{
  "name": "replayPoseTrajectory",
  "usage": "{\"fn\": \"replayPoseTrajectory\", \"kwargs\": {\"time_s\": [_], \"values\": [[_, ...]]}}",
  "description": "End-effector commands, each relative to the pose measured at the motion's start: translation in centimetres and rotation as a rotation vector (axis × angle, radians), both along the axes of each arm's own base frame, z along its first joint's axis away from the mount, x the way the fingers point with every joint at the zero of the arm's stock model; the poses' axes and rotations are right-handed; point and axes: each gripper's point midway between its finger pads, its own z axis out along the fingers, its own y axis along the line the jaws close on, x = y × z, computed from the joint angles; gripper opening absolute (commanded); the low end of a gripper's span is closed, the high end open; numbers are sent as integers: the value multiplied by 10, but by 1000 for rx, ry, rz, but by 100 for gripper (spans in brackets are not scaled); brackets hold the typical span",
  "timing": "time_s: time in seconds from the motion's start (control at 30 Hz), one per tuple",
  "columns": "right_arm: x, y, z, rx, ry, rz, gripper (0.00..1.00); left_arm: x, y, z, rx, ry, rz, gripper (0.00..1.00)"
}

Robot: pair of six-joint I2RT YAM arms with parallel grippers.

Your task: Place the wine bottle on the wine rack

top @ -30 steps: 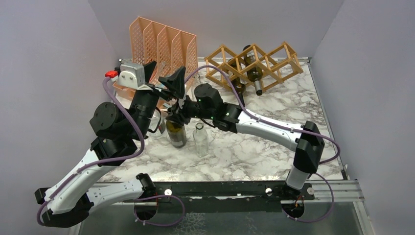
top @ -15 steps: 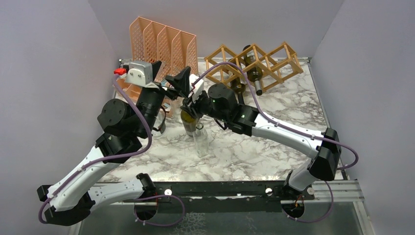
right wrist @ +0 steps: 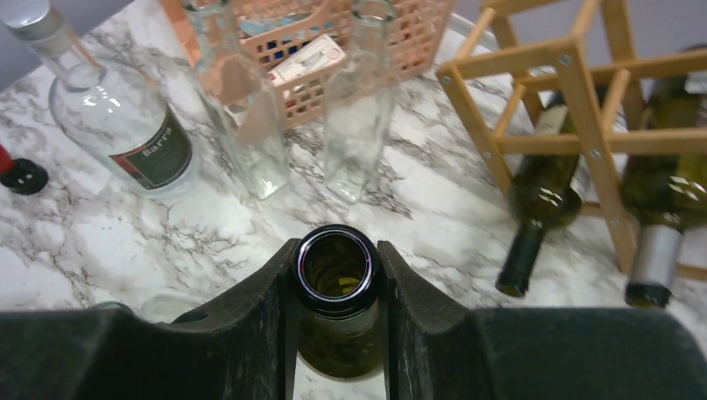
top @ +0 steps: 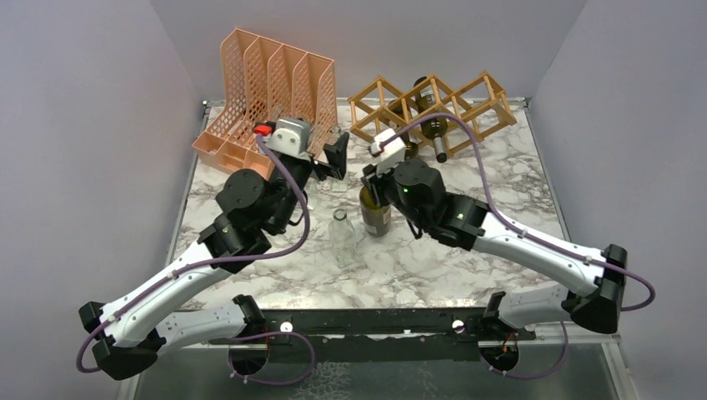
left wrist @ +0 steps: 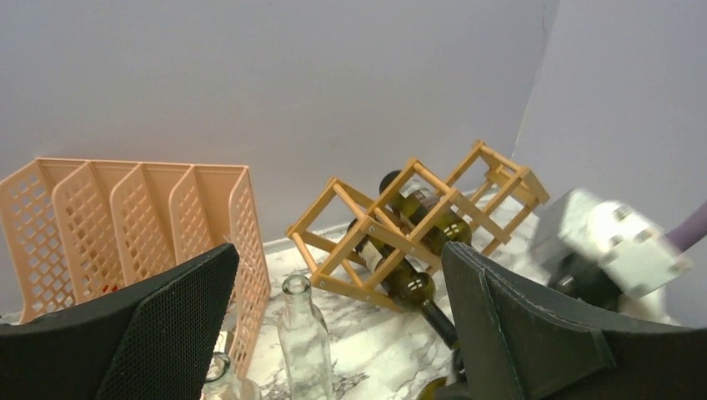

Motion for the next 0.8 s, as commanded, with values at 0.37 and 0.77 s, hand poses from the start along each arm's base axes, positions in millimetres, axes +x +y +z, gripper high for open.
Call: {"fn": "replayPoseTrajectory", "kwargs": {"time_s": [0.37, 0.77], "values": [[-38, -122, 87, 361, -10, -293, 5, -51, -126, -90, 140, 56, -661, 99], [-51, -139, 128, 458, -43, -262, 4, -64, -174, -147, 239, 118, -888, 99]]}}
